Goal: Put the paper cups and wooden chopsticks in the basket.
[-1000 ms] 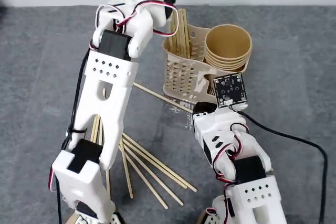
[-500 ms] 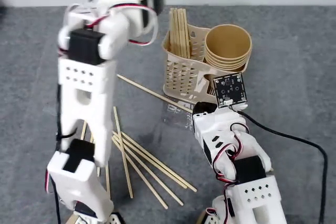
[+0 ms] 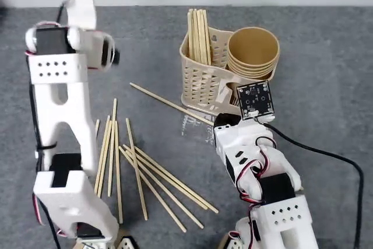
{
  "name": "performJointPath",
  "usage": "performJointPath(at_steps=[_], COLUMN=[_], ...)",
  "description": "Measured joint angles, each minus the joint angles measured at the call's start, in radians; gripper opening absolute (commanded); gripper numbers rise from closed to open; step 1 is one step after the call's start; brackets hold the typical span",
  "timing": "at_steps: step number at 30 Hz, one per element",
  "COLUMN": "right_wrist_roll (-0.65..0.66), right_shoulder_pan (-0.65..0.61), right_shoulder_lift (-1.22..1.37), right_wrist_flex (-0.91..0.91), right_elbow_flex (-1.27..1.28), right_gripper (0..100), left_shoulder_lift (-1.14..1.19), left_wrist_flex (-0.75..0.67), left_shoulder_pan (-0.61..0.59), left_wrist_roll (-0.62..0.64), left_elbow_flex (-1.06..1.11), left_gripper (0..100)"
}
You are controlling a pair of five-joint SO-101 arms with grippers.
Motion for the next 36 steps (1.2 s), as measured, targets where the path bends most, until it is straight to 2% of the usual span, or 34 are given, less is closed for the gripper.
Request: performJointPath(at_steps=[4, 11, 20, 29, 36], right_wrist_roll=[0.0, 0.0, 0.0, 0.0, 0.0], right_shoulder_pan=[0.0, 0.0, 0.0, 0.0, 0.0], right_shoulder_lift=[0.0, 0.0, 0.0, 0.0, 0.0], right_wrist_flex=[0.0, 0.0, 0.0, 0.0, 0.0], right_elbow_flex=[0.0, 0.0, 0.0, 0.0, 0.0], right_gripper=[1.7, 1.7, 1.7, 1.7, 1.7], left_shoulder_lift=[0.0, 0.0, 0.0, 0.0, -0.002], left_wrist_flex=[-0.014, -0.152, -0.305, -0.454, -0.463], left_shoulder_pan=[-0.044, -0.121, -0.181, -0.181, -0.175], left_wrist_roll=[-0.081, -0.164, -0.183, -0.183, -0.181], left_elbow_flex=[0.196, 0.482, 0.726, 0.888, 0.91], left_gripper=[27, 27, 27, 27, 17])
